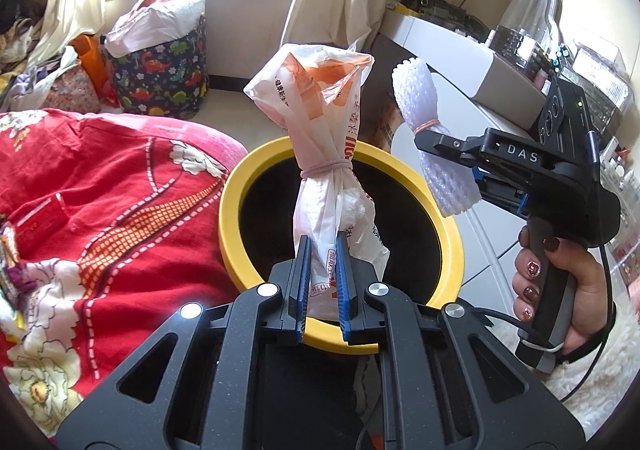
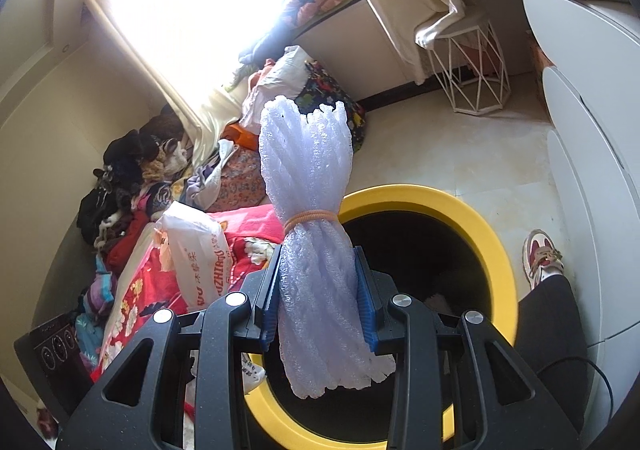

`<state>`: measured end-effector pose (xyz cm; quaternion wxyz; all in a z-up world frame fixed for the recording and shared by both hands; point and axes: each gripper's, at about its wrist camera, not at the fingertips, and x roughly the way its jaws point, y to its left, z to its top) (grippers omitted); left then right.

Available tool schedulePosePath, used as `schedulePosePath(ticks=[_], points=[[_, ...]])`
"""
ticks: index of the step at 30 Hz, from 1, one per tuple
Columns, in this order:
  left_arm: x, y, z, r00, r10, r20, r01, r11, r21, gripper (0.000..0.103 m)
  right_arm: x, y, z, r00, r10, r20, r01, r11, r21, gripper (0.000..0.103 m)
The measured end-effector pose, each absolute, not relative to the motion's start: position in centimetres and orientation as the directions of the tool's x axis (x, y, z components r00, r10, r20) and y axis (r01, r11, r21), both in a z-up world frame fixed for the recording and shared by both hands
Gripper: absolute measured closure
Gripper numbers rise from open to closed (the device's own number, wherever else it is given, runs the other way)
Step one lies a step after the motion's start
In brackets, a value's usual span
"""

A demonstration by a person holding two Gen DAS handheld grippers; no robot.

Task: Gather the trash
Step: 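Carry the white plastic bag and foam bundle over the yellow bin, then open both tools to drop the white bag and foam bundle into the bin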

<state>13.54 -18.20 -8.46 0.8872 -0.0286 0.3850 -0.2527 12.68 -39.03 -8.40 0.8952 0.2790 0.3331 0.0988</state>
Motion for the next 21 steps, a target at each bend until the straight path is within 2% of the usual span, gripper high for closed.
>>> schedulePosePath(ticks=[21], points=[[15.3,-19.8,-11.1,0.525,-0.464,-0.713,0.415,0.871,-0.262,0.094,13.3,-40.5,-10.8,0.734,0.357,-0.578,0.081,0.798,0.597,0.067]])
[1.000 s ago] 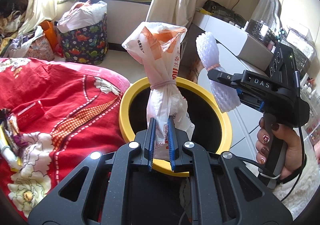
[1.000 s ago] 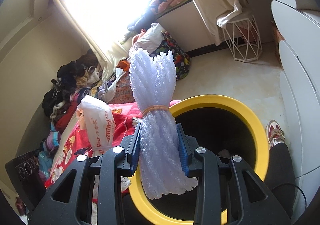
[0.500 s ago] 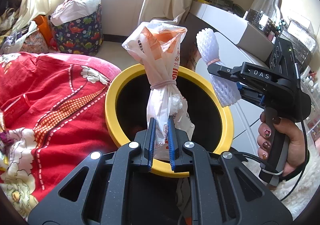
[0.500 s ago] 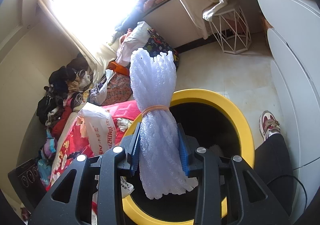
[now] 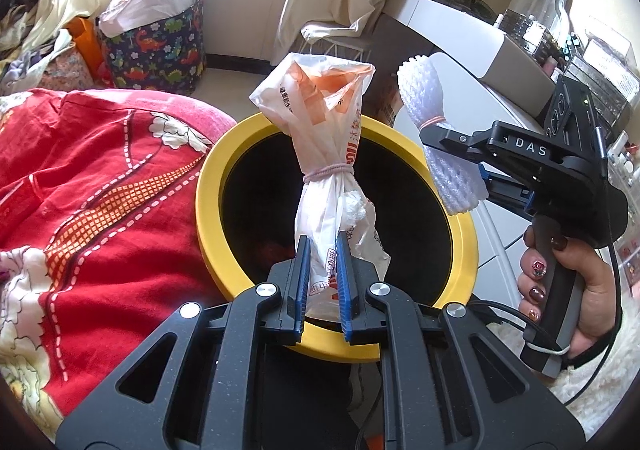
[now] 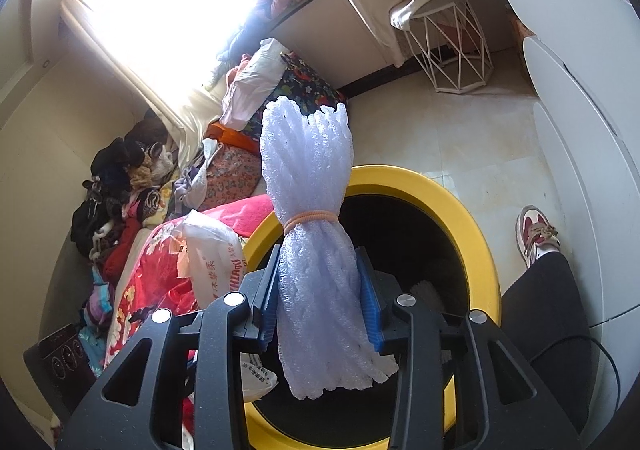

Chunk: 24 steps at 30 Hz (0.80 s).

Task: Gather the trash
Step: 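Open both tools to drop the white bag and foam bundle into the bin, then move both tools back toward the snack wrappers on the bed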

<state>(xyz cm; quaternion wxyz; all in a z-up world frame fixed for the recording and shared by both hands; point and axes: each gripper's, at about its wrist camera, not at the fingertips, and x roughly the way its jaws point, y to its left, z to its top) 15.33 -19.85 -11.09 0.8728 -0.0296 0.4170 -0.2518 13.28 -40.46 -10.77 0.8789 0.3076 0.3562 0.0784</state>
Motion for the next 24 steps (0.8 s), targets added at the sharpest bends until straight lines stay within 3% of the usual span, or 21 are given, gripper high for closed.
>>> schedulePosePath(ticks=[3,5,10,17,24], points=[[15.4,-19.8,-11.1,0.535,-0.460,-0.709,0.406,0.876,-0.261,0.085,13.4,-40.5,-10.9,0.731,0.358,-0.581,0.087,0.795,0.600,0.059],[15.4,-19.6,-11.0,0.554,-0.439,-0.707,0.385,0.888,-0.250,0.061,13.4,-40.7,-11.1,0.733,0.358,-0.579,0.095,0.789,0.608,0.047],[14.8,-18.2,-9.9,0.617,-0.425,-0.663,0.348,0.902,-0.254,0.012,13.2,-41.0,-11.0,0.744,0.335,-0.578,0.119,0.785,0.607,0.034],[14.2,-16.4,-8.6,0.661,-0.391,-0.640,0.315,0.919,-0.236,0.011,12.9,-39.5,-9.7,0.769,0.283,-0.573,0.091,0.840,0.536,0.026],[13.4,-14.2,-7.2,0.707,-0.357,-0.611,0.286,0.934,-0.215,0.011,12.5,-37.3,-8.4,0.789,0.276,-0.549,0.033,0.873,0.486,0.023]])
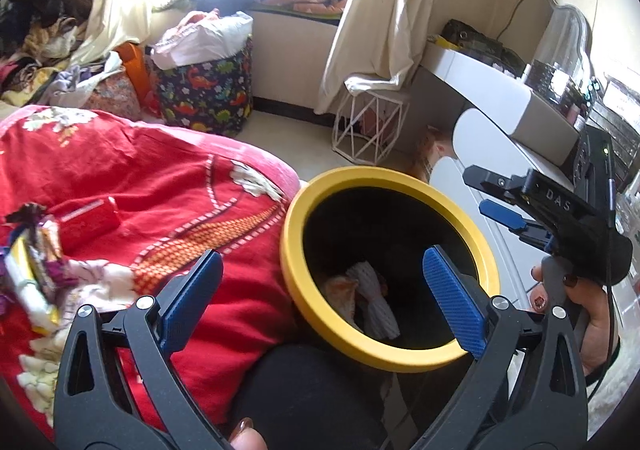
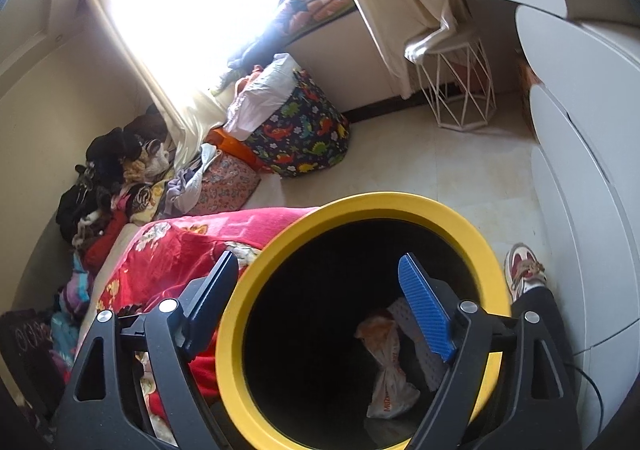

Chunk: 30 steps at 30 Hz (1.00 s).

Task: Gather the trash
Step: 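Move both tools back toward the snack wrappers on the bed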

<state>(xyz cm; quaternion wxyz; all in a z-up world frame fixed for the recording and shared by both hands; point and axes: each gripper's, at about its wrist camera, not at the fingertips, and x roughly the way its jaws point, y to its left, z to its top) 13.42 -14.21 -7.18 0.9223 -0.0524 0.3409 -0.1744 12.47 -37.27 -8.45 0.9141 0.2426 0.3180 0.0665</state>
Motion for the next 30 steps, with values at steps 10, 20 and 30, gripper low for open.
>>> schedulePosePath(ticks=[10,20,30], points=[[12.7,-11.0,-5.4,0.753,-0.314,-0.578,0.241,0.949,-0.202,0.011,12.1,-34.5,-7.2,0.798,0.284,-0.531,-0.020,0.894,0.448,0.019],[11.9,-8.1,-4.2,0.789,-0.266,-0.555,0.191,0.963,-0.190,0.011,11.4,-31.5,-5.7,0.804,0.307,-0.509,-0.086,0.907,0.412,0.017],[11.3,-5.4,-3.4,0.812,-0.217,-0.541,0.139,0.974,-0.181,0.011,10.6,-28.7,-4.4,0.806,0.334,-0.488,-0.149,0.913,0.379,0.016]])
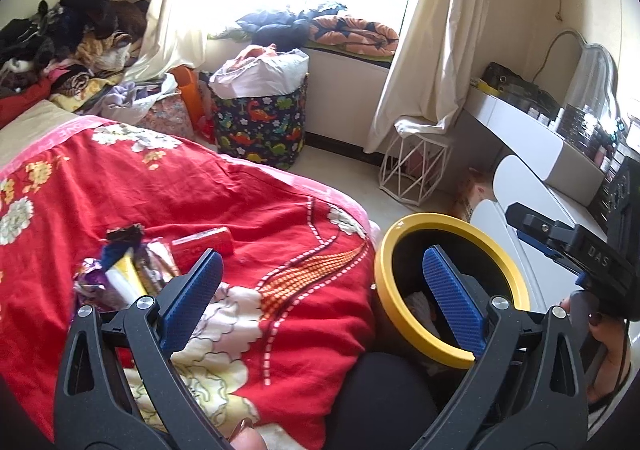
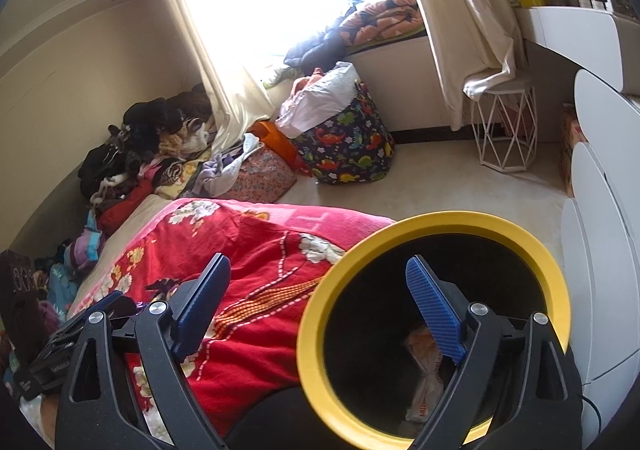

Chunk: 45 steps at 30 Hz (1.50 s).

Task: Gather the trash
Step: 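Move both tools back toward the snack wrappers on the bed, then grasp the red chip bag with the left tool while the right tool grasps the white-yellow wrapper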

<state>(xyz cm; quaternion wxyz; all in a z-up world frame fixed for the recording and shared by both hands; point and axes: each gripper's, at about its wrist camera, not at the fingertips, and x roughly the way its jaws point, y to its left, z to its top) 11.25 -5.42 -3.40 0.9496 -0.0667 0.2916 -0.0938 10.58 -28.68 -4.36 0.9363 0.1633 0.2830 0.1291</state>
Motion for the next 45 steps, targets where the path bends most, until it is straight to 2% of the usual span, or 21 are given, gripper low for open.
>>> schedulePosePath(ticks=[11,28,36,45], points=[[10.8,-2.3,-2.7,0.842,-0.148,-0.519,0.070,0.983,-0.167,0.011,9.8,-24.5,-3.5,0.792,0.383,-0.476,-0.235,0.910,0.341,0.016],[9.2,4.7,-2.6,0.872,-0.041,-0.489,-0.077,0.973,-0.218,0.011,9.2,-17.0,-4.2,0.723,0.486,-0.491,-0.392,0.874,0.288,0.016],[8.7,7.5,-2.8,0.866,0.049,-0.497,-0.163,0.968,-0.189,0.011,9.3,-12.3,-5.5,0.651,0.528,-0.545,-0.477,0.844,0.247,0.016],[7.6,13.7,-4.2,0.830,0.131,-0.543,-0.299,0.925,-0.233,0.011,10.3,-7.5,-7.9,0.547,0.558,-0.624,-0.544,0.803,0.242,0.016]])
